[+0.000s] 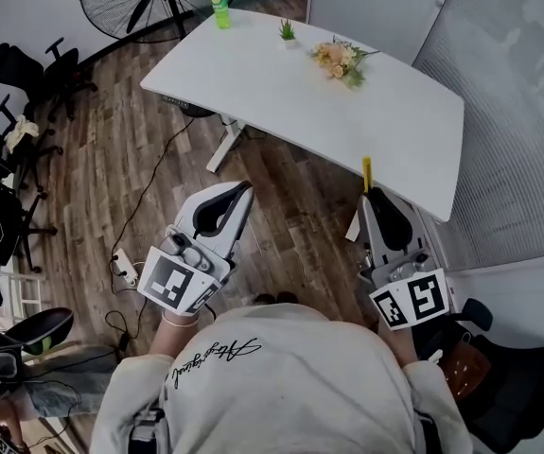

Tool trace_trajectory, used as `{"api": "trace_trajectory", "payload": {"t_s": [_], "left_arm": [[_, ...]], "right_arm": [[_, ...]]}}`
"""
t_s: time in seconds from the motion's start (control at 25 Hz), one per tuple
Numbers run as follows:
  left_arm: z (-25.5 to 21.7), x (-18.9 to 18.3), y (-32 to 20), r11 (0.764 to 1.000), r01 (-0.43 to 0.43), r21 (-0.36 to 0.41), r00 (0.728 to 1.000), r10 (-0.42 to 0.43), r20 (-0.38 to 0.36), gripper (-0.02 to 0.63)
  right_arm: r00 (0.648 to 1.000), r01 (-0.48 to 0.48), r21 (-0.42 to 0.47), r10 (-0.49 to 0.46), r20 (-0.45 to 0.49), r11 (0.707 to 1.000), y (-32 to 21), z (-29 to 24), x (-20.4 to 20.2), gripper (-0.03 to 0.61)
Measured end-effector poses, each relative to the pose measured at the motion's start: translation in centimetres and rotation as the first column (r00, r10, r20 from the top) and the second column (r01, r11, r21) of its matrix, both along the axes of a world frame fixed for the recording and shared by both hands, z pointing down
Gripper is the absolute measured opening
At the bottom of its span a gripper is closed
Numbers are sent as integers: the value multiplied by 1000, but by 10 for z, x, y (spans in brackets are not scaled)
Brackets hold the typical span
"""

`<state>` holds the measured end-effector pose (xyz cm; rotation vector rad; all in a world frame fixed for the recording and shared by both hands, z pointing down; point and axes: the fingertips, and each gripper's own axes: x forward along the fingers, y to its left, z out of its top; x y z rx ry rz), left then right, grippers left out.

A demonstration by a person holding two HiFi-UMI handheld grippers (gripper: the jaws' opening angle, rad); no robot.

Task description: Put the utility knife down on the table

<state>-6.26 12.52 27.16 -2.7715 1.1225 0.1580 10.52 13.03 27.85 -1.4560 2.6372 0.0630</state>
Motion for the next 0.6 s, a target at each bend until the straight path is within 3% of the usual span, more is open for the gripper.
{"api": "trace_trajectory", "payload": {"t_s": [0.6], "left_arm": [[6,7,7,1000,16,4,1000,-16,-3,-2]], "right_arm": [[1000,9,12,-9,-4,1000,8,3,11,64]]}}
